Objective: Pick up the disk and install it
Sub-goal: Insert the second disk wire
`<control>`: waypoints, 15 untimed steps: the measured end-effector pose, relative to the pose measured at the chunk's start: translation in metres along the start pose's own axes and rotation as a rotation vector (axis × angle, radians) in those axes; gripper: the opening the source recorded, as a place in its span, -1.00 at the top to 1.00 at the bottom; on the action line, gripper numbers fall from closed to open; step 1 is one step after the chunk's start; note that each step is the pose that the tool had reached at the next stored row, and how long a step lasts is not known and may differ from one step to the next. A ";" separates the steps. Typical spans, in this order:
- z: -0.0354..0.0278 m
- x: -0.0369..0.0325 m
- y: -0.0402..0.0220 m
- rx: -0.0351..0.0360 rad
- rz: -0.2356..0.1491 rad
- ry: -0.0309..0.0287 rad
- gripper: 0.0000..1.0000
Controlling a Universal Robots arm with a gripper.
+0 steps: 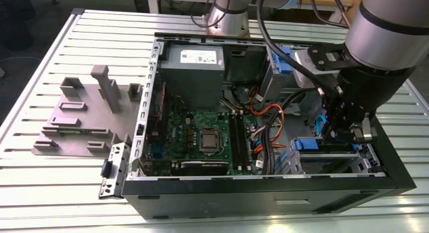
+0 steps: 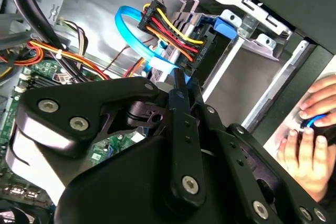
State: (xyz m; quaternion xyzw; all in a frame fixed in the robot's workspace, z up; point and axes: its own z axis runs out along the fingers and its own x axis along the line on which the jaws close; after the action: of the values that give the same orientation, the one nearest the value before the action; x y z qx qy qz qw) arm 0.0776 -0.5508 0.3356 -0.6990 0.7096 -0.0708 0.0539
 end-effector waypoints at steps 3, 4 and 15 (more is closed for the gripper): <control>0.0003 0.0040 0.0009 0.0025 0.004 -0.0200 0.67; 0.0003 0.0054 0.0011 0.0032 0.005 -0.0277 0.67; 0.0012 0.0139 0.0019 0.0050 0.011 -0.0611 0.67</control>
State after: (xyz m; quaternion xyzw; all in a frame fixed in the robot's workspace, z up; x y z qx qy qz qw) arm 0.0757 -0.5647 0.3344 -0.6968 0.7113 -0.0509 0.0777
